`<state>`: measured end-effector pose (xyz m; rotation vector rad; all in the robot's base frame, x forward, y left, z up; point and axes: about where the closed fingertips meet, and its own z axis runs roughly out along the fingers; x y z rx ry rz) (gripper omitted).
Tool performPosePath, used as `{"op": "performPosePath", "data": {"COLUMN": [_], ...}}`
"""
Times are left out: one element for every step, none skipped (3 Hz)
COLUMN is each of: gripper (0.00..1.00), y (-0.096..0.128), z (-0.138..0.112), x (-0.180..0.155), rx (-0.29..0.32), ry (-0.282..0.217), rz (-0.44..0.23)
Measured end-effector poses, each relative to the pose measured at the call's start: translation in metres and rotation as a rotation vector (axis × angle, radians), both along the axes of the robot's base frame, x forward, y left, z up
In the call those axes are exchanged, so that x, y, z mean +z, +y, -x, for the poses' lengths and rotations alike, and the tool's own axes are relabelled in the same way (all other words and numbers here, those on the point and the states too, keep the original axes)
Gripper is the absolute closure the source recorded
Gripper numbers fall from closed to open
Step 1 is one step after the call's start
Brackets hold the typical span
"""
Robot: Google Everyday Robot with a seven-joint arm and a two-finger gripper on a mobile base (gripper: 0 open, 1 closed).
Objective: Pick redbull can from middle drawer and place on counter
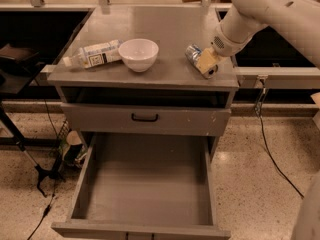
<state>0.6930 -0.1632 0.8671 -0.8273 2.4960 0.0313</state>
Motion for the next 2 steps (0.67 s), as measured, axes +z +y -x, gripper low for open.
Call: {"op": "performPosePath", "data": {"gripper": [0.00,0.00], "y": [0.0000,0.0001], "z": [0.0000,0.0000], "x": [-0.0001,-0.0001], "rx": [0.000,0.000], "ry": [0.000,0.000], "rz": [0.000,0.000]}}
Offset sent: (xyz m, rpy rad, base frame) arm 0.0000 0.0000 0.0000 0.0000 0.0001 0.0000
